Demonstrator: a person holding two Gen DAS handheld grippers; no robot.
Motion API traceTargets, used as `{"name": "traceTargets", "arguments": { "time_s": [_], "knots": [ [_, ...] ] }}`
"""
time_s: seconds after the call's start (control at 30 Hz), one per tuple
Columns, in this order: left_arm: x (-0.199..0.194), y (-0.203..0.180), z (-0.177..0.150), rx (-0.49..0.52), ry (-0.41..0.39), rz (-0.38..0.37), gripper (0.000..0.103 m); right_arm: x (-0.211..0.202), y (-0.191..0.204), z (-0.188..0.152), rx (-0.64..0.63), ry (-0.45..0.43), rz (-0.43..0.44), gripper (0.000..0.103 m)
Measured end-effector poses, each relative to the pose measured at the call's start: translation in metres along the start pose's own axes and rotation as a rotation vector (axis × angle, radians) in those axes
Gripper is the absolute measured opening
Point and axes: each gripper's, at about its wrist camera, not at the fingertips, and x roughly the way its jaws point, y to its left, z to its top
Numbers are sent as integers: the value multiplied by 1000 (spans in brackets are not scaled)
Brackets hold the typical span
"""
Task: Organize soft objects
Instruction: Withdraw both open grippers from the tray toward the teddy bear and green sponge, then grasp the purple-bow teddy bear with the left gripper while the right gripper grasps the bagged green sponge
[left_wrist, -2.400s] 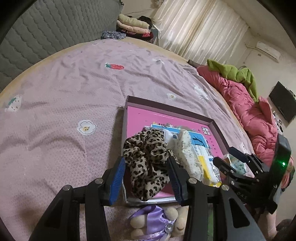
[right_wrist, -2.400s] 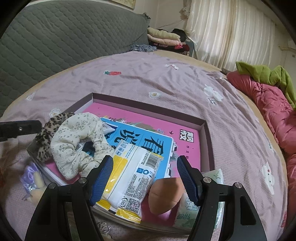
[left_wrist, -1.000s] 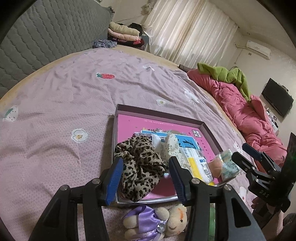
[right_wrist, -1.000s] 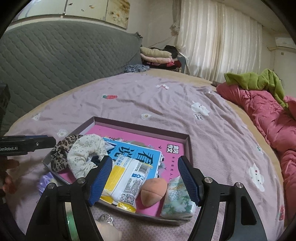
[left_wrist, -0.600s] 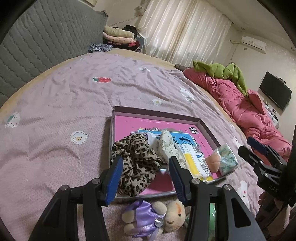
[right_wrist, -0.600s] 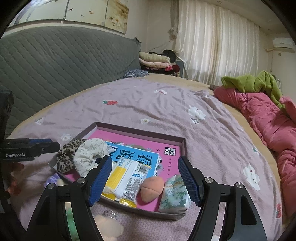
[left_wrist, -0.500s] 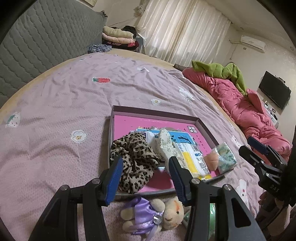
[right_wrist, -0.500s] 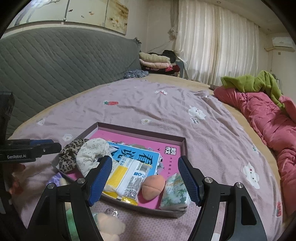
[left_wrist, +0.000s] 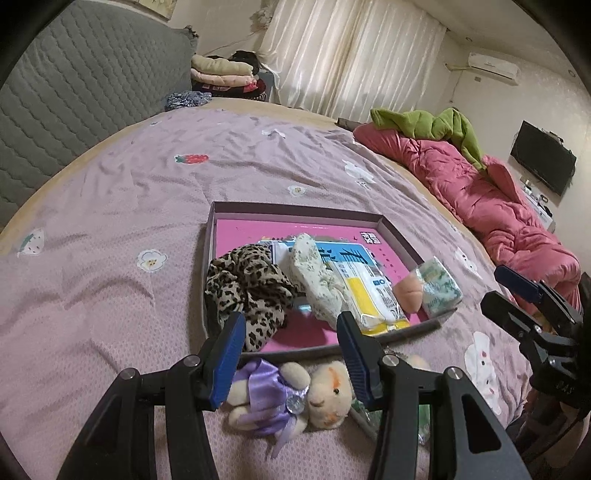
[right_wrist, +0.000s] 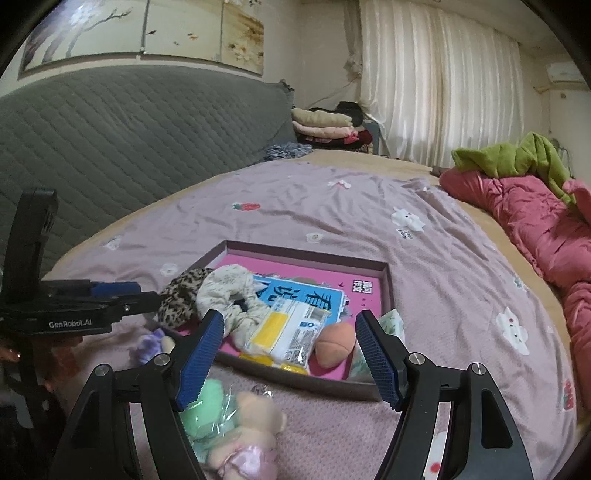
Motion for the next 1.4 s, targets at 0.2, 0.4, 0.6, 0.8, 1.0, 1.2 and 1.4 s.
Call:
{"name": "traceTargets", "arguments": {
  "time_s": [0.2, 0.4, 0.6, 0.8, 1.0, 1.2, 1.4],
  "knots": [
    [-3, -3, -5, 2, 13, -1, 51, -8, 5, -6, 6, 1, 45, 75],
    [-11, -9, -12, 18, 20, -1, 51, -12, 16, -12, -20, 11, 74, 75],
    [-15, -12, -22, 23, 47, -7, 51, -16, 26, -18, -32, 20, 112, 75],
    [-13, -12, -30, 14, 81, -36, 51, -16, 35, -24, -59, 38, 136, 75],
    [-5, -15, -37, 23, 123, -41, 51, -11, 42, -28, -91, 59, 137, 75],
    [2, -7, -40, -11, 150, -28, 52, -2, 43, -32, -95, 91, 141, 75],
    [10, 0, -42, -19, 188, -25, 54, 3, 44, -34, -114, 101, 140, 75]
  ]
}}
